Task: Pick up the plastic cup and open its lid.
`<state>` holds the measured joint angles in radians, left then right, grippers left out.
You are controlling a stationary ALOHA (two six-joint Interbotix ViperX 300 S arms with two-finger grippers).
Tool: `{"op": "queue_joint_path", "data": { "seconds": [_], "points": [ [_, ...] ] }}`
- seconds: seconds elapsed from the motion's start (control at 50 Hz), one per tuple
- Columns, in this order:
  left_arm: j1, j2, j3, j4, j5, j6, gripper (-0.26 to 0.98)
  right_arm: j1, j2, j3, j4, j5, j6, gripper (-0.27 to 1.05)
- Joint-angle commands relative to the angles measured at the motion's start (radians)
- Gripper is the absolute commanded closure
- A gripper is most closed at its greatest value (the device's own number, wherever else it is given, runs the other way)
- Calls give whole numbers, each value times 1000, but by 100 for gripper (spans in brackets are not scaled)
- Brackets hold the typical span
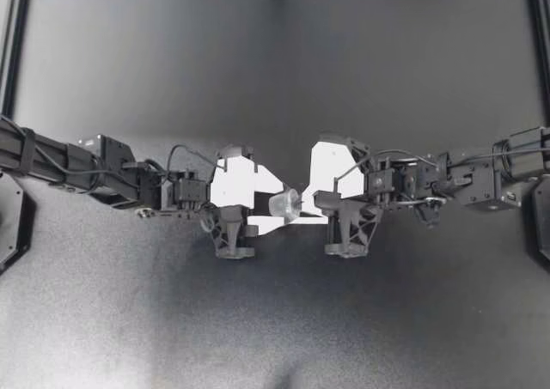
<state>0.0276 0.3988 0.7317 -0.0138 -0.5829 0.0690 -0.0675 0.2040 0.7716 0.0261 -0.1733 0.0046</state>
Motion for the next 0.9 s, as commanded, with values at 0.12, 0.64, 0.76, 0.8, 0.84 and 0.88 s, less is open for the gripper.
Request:
{"op": "queue_joint_path", "data": {
  "seconds": [0.12,0.64,0.76,0.8,0.84,0.88],
  "points": [
    [5,-14,-14,-3,12,0,49,6,-43,0,2,-9,0,94],
    [5,-103,91,-5,-334,-103,52,6,-423,204,-18,-321,-23,92],
    [5,-124,114,-3,-465,-163,52,5,-446,224,-34,-373,-57,86],
    [5,-126,117,-2,-512,-176,52,6,-446,222,-35,-373,-78,83],
    [5,-127,120,-2,-552,-184,52,5,-445,219,-37,-373,-104,80],
    [5,-127,124,-2,-598,-189,52,2,-445,215,-38,-371,-149,76]
  ]
}}
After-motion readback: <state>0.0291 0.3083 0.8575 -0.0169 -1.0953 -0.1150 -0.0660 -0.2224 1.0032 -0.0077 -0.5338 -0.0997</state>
